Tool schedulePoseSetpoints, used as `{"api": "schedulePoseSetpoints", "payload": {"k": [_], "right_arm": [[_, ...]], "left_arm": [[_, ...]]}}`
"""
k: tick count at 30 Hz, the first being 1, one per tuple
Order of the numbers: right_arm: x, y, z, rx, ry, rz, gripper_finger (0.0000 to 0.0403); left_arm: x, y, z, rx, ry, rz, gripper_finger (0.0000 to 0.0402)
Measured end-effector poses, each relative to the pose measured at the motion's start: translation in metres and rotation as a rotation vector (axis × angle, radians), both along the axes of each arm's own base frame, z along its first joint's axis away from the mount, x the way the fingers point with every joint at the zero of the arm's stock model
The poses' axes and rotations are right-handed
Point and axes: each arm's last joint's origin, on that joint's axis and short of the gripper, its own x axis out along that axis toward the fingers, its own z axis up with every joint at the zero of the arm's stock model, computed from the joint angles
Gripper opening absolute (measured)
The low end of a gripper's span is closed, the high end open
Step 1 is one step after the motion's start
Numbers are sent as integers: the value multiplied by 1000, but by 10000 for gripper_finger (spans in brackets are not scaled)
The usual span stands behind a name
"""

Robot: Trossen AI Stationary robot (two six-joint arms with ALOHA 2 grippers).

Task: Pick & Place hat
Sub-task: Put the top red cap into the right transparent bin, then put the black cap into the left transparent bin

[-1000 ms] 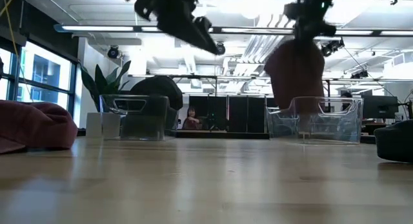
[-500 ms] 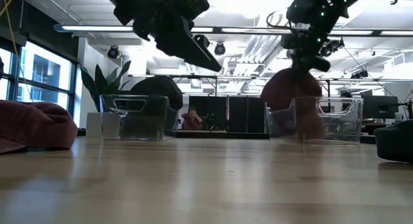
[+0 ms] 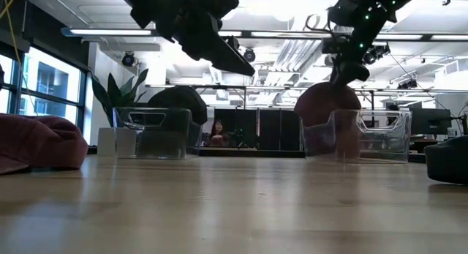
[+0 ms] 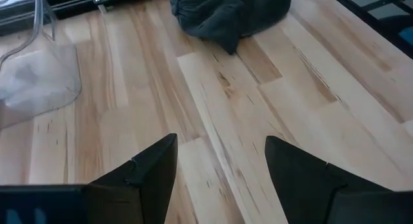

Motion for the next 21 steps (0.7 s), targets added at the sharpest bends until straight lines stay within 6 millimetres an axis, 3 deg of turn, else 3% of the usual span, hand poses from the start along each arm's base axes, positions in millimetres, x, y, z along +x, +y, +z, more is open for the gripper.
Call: {"api": "schedulePoseSetpoints", "payload": {"k": [5,9,14,18,21], "right_arm": [[7,13,22,-130,-11,-191,247],[19,40,36,-112,-69,-289,256],[43,97,28,89,-121,-197,250],[59,153,18,361,-201,-67,243],[65,200,7,587,-206,30,237]], "left_arm": [[0,0,0,-3,1,3,224],[1,-3,1,22,-11,61,224],[-2,-19,0,110,12,120,224],[-8,-31,2,124,43,128,224],[-13,-40,-9,87,70,115,224]]}}
